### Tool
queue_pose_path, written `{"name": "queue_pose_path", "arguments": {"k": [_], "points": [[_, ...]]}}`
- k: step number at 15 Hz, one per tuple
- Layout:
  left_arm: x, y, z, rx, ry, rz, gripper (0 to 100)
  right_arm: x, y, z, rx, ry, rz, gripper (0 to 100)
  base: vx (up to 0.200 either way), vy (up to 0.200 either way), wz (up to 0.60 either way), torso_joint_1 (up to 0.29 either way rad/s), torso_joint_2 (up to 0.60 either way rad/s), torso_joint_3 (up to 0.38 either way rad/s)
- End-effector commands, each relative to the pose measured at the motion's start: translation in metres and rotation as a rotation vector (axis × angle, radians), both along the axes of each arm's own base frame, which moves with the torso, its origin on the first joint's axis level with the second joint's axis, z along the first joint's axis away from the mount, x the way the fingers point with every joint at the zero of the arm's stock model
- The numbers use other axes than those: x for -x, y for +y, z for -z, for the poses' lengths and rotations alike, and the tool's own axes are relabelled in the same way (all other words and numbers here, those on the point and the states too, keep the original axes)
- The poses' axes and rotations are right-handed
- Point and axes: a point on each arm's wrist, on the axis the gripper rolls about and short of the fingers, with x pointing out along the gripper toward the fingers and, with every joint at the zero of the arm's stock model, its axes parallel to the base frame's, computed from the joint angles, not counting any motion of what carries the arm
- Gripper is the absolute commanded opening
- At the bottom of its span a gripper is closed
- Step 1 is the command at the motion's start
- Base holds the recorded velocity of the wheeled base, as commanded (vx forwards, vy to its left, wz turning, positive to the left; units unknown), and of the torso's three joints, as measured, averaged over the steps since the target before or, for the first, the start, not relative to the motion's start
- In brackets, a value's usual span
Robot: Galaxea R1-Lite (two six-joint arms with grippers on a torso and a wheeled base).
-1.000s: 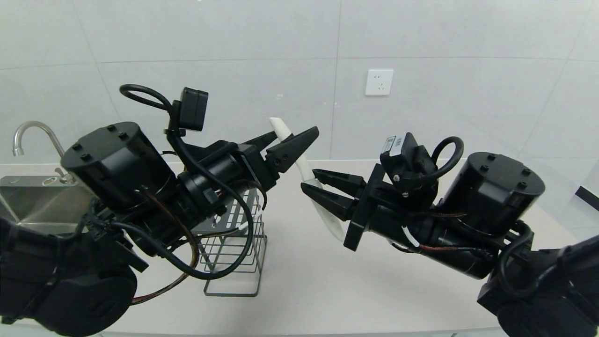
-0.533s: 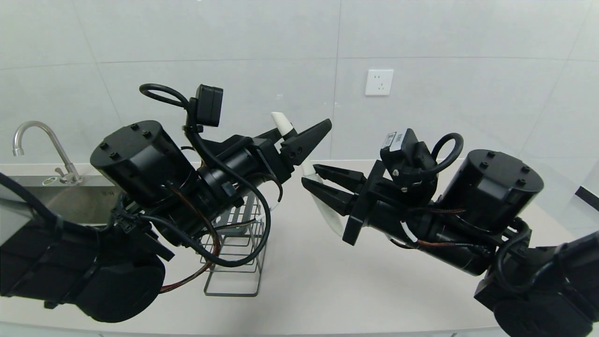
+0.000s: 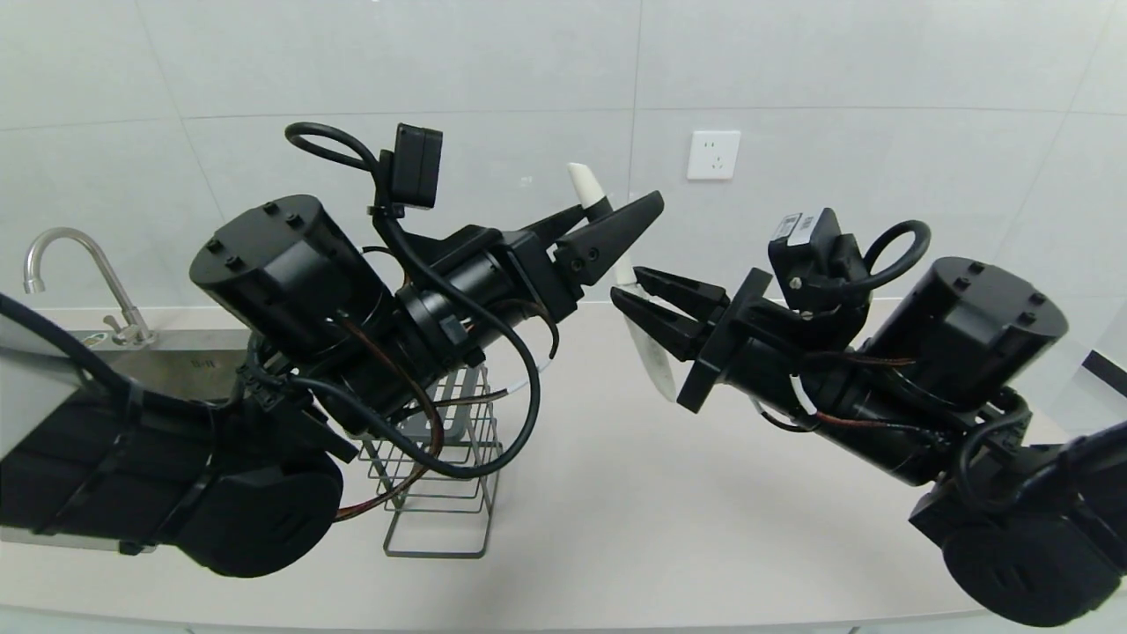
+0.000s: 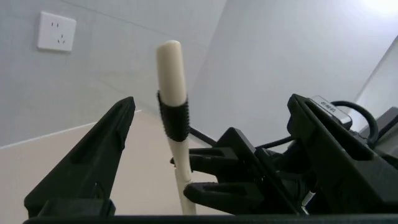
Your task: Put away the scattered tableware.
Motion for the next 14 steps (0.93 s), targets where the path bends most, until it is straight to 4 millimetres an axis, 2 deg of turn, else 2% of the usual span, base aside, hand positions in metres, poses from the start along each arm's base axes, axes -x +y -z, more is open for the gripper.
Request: {"name": "queue_pose_path", "arguments": {"k": [1, 3, 8, 13, 14], "points": [[-0.004, -0.004, -0.005, 0.001, -0.005, -0.001, 100, 0.004, -0.007, -0.007, -0.011, -0.018, 0.008, 0, 0.000, 0.000, 0.00, 0.000, 0.00, 0.000], [-0.006, -0.006, -0.005, -0.016, 0.010, -0.004, 100, 0.007, -0.009, -0.012, -0.021, -0.032, 0.008, 0, 0.000, 0.000, 0.00, 0.000, 0.00, 0.000], [-0.017, -0.013, 0.001, -0.052, -0.009, -0.025, 100, 0.012, -0.005, -0.010, -0.012, -0.038, -0.014, 0, 0.000, 0.000, 0.00, 0.000, 0.00, 0.000], [-0.014, -0.017, -0.002, -0.043, -0.022, -0.012, 100, 0.012, -0.004, -0.010, -0.009, -0.041, -0.016, 0, 0.000, 0.000, 0.00, 0.000, 0.00, 0.000], [-0.013, -0.018, -0.002, -0.044, -0.021, -0.008, 0, 0.012, -0.004, -0.010, -0.009, -0.041, -0.016, 0, 0.000, 0.000, 0.00, 0.000, 0.00, 0.000]]}}
